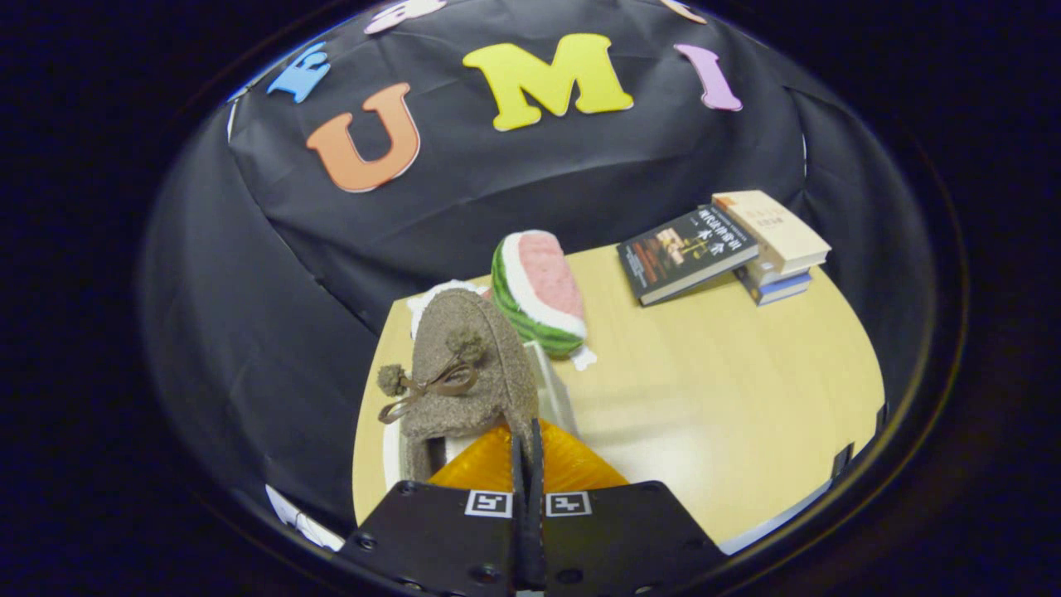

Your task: Open the storage box then place both shoes into the box .Put the left shoe in first, then the right shoe, with the right side of both shoes facing outward in a uniform manner.

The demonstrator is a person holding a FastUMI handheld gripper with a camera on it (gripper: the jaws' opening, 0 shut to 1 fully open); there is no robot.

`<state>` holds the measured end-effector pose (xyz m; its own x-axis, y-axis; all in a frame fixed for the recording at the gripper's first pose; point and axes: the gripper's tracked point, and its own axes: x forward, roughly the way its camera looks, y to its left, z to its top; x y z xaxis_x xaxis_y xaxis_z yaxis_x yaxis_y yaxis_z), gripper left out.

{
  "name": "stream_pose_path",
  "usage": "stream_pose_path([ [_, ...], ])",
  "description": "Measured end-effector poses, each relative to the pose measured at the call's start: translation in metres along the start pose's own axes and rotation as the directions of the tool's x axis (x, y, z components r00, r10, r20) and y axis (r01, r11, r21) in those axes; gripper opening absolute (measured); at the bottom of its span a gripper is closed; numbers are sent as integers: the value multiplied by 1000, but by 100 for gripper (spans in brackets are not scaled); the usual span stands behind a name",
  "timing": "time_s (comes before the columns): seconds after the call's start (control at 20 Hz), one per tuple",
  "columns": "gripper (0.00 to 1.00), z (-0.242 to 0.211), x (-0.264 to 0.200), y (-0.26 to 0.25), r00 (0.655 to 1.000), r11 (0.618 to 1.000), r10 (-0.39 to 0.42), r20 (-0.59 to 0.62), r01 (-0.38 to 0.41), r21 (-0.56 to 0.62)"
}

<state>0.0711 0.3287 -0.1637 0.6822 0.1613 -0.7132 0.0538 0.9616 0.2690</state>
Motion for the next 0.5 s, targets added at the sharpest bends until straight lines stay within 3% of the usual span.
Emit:
stream_pose_path([
  [0.2,0,-33,30,1,994,993,-108,-35,107,-42],
  [0.5,0,-62,74,-21,958,954,-282,-50,275,-123],
])
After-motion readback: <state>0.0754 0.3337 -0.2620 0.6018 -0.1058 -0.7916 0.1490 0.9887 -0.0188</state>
